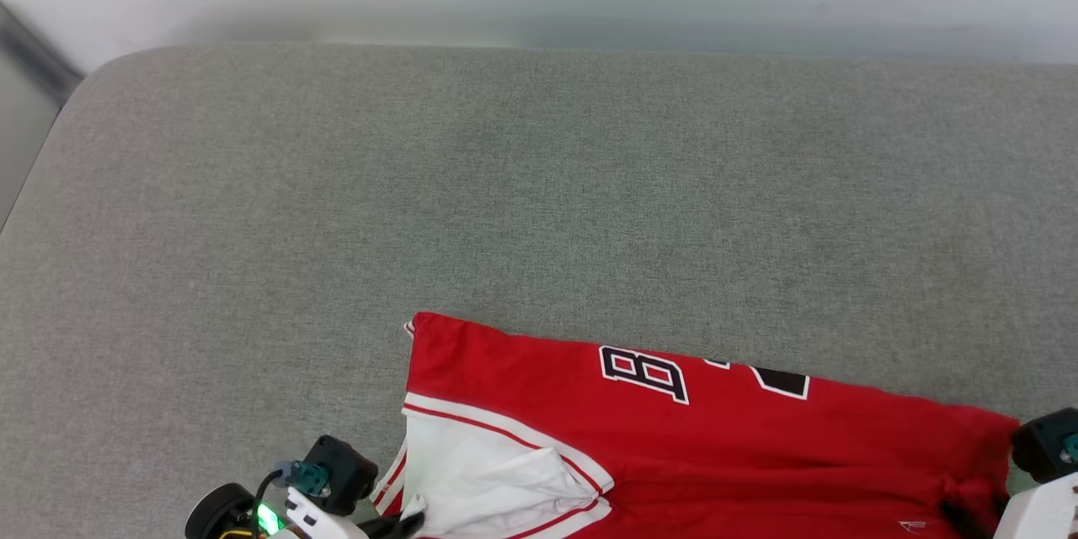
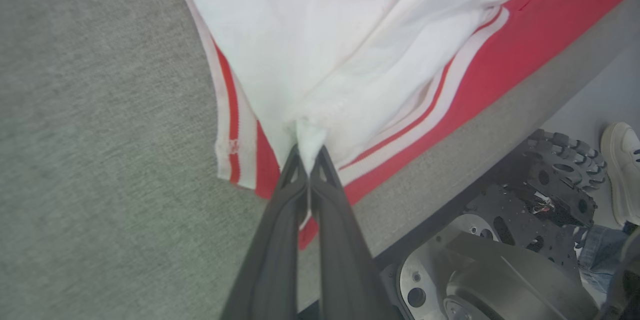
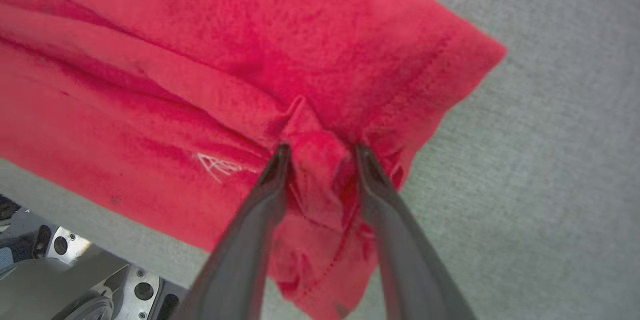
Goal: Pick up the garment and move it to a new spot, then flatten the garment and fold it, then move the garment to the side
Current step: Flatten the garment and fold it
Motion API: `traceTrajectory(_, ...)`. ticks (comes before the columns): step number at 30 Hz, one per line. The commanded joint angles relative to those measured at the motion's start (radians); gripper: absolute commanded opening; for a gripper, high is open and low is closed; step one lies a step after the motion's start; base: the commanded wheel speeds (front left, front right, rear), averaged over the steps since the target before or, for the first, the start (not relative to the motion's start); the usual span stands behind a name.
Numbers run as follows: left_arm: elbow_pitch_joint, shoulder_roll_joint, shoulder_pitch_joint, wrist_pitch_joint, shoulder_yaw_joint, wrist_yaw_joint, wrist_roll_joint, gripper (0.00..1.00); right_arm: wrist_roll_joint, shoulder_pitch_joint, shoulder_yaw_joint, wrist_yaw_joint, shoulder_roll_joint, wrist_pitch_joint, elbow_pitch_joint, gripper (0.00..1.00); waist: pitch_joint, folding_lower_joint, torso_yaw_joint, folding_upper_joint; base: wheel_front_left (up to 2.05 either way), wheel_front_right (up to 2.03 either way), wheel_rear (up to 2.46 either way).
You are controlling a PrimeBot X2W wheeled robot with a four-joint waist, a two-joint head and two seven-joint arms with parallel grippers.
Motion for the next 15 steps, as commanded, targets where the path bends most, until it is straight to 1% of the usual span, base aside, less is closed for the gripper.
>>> traceTrajectory(1, 0.007, 0.001, -0.005, -0.005, -0.002, -0.004, 0.014, 0.65, 0.003, -0.008, 0.012, 0.0, -0.003, -0.008, 0.01, 1.0, 0.0, 0.0, 0.0, 0.0, 0.0, 0.0, 0.0)
traceTrajectory(2, 0.014, -0.001, -0.007, -0.009, -0.004, -0.003, 0.021, 1.0, 0.004, -0.014, 0.021, -0.001, -0.009, -0.018, 0.015, 1.0, -0.001, 0.0, -0.001, 0.0, 0.0, 0.0, 0.0)
traceTrajectory(7, 0.04, -0.016, 0.009, -0.045, -0.005, 0.001, 0.028, 1.0, 0.019, -0.03, 0.063, -0.001, -0.023, -0.057, 0.041, 1.0, -0.043, 0.0, -0.007, 0.0, 0.0, 0.0, 0.0)
traceTrajectory(11, 0.045, -0.021, 0.016, -0.101, 0.02, 0.015, 0.023, 1.0, 0.045, -0.051, 0.042, 0.0, -0.007, -0.082, 0.03, 1.0, -0.08, 0.0, -0.011, 0.0, 0.0, 0.0, 0.0)
traceTrajectory(13, 0.04, -0.028, 0.029, -0.128, 0.042, 0.024, -0.001, 1.0, 0.059, -0.051, 0.037, 0.0, 0.006, -0.084, 0.016, 1.0, -0.095, 0.0, -0.014, 0.0, 0.0, 0.0, 0.0)
traceTrajectory(15, 0.027, -0.036, 0.026, -0.173, 0.079, 0.044, -0.018, 1.0, 0.061, -0.059, 0.024, 0.0, 0.006, -0.077, 0.001, 1.0, -0.103, 0.0, -0.015, 0.0, 0.0, 0.0, 0.0)
